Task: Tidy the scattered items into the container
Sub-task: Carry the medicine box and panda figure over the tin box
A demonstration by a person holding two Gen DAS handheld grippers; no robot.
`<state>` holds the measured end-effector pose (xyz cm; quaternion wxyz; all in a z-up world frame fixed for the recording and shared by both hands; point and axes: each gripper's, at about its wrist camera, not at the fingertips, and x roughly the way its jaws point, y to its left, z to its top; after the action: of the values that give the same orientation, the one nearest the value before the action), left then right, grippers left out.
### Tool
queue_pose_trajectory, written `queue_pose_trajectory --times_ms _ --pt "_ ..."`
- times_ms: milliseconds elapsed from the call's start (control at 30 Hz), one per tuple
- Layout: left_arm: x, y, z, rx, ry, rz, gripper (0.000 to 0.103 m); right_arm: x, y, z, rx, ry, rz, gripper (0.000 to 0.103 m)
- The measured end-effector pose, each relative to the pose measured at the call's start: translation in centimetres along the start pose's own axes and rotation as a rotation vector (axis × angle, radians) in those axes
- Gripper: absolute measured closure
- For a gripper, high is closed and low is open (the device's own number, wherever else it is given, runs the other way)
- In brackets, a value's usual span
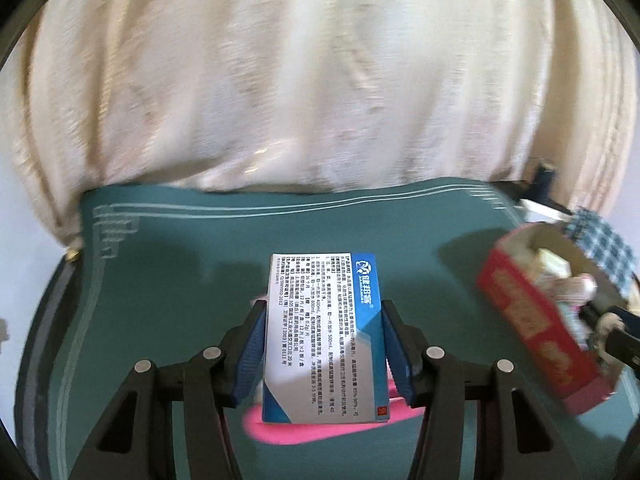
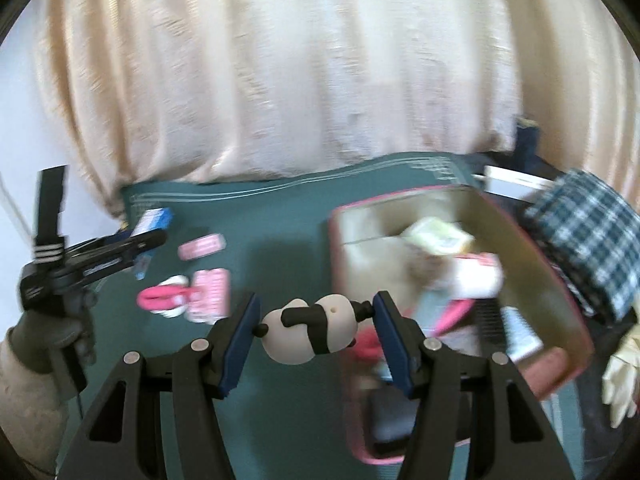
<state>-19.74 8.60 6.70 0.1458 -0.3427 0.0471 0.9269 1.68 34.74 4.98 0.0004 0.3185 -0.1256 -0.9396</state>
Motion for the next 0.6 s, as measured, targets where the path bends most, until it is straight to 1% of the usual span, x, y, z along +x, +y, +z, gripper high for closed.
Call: queue_pose_trajectory --times_ms 100,233,300,433,600 --pt "-0.1 -3.4 0.3 0.034 0.002 -0.060 0.047 -0.6 -2.8 -0.3 0.041 0.005 -0.051 0.040" --pt "0.2 -8.0 0.7 0.079 0.008 -0.136 0.047 -1.0 -5.0 -0.5 0.054 0.008 -0.100 0.040" --pt "0.5 -10.5 0.9 0.104 0.012 -0.170 0.047 -1.1 -6.2 -0.6 0.063 0.015 -0.115 0.040" --pt "1.3 -14.9 1.6 0.144 0.022 -0.226 0.047 -1.1 -7.6 -0.6 0.076 0.026 -0.131 0.040" --pt "2.2 -18.8 2.2 0.176 0.032 -0.275 0.047 -0.9 -8.4 -0.6 0.073 0.031 -0.141 0.040"
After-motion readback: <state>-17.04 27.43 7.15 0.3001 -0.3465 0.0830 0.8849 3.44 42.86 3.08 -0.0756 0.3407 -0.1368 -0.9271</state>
